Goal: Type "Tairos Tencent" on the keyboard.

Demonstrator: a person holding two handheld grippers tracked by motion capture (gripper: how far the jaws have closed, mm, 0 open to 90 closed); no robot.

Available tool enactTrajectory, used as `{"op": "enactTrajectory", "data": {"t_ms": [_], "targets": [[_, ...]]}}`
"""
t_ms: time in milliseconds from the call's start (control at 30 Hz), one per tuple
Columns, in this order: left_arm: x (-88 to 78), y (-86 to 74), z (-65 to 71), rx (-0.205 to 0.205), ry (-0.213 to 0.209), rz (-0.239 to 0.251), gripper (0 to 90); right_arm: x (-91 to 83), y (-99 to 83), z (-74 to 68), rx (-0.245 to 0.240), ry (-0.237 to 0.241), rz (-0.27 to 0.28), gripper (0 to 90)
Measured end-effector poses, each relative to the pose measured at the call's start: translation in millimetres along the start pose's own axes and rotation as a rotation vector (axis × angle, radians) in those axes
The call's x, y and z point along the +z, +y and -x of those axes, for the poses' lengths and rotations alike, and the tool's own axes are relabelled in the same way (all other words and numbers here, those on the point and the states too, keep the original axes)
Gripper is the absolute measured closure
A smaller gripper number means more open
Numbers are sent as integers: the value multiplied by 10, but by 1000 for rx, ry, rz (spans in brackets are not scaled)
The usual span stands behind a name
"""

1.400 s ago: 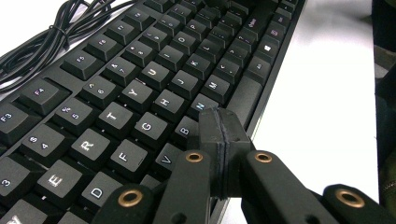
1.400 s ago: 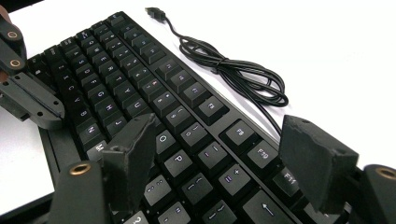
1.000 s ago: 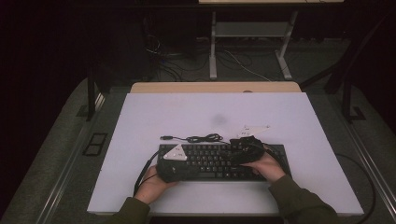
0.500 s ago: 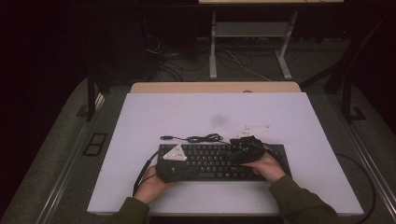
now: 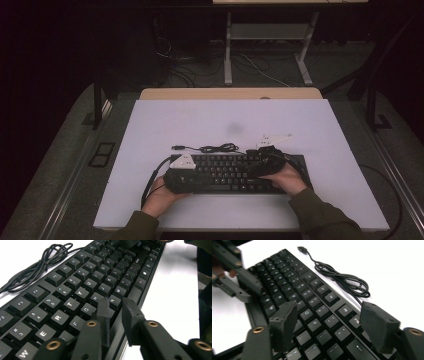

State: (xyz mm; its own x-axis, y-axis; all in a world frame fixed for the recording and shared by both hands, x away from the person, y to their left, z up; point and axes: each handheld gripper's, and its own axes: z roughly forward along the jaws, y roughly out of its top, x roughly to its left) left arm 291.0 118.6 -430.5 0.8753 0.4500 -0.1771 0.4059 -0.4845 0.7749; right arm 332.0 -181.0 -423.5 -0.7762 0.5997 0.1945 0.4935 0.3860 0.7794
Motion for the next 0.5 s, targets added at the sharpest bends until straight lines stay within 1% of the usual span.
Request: {"op": "enactTrajectory", "data": {"t_ms": [100, 233, 500], "targets": [[-11, 4, -10, -6, 7, 8, 666, -44, -10, -10, -3, 8, 2, 359], [-13, 5, -22, -16, 19, 23, 594, -96, -47, -12, -11, 20, 2, 445], [-24, 15, -52, -31, 33, 38, 476, -201, -96, -26, -15, 40, 10, 596]]}}
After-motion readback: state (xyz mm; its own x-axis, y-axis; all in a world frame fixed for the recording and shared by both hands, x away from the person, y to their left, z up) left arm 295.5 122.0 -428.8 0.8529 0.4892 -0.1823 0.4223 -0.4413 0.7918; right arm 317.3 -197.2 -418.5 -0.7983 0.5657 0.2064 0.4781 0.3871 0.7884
